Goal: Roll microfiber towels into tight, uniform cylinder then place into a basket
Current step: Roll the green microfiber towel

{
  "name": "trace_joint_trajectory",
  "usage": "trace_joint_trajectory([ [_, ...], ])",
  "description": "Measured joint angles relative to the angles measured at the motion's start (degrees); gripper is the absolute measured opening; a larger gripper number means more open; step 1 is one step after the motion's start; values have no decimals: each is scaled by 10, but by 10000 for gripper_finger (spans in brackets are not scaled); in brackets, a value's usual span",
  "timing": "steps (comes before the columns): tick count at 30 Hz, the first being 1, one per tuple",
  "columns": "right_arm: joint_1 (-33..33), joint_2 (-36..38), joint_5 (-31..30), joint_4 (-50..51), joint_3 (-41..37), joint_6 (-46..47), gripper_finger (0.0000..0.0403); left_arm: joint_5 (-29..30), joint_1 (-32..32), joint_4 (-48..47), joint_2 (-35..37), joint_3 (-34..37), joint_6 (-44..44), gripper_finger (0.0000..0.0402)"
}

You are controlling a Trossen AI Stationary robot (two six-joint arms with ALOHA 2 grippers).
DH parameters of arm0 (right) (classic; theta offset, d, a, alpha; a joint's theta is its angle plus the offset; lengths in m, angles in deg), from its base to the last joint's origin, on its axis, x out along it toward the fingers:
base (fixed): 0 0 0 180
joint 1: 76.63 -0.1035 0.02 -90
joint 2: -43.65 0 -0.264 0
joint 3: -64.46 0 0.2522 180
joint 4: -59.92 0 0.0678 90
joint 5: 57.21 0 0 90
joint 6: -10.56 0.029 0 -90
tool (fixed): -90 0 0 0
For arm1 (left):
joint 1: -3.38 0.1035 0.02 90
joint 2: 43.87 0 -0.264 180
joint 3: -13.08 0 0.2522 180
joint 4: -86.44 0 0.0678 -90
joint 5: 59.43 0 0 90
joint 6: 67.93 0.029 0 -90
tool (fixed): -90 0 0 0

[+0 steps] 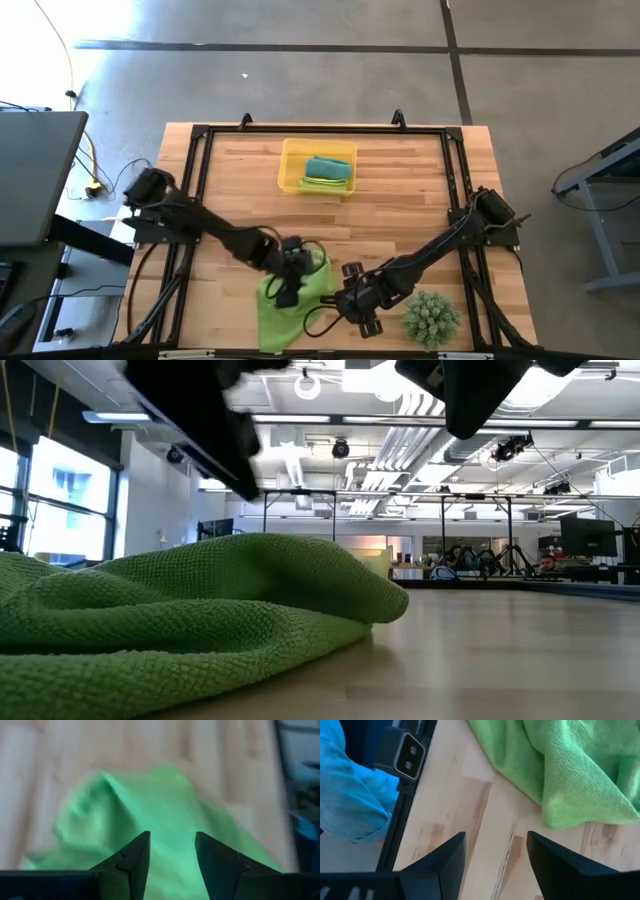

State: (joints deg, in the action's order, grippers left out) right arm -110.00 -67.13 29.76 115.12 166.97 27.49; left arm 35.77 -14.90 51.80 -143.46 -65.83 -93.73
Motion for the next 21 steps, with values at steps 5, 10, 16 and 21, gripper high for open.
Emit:
trace_joint_trajectory([
  [5, 0, 0, 0, -10, 0, -7, 201, -10, -71, -79, 15, 1, -81, 147],
  [10, 0, 0, 0, -11, 0, -5, 201, 26, -136, -84, -18, 1, -160, 147],
  [16, 0, 0, 0, -12, 0, -5, 201, 60, -159, -82, -55, 0, -175, 147],
  [21, 0, 0, 0, -14, 0, -5, 201, 85, -150, -81, -79, 0, -171, 147],
])
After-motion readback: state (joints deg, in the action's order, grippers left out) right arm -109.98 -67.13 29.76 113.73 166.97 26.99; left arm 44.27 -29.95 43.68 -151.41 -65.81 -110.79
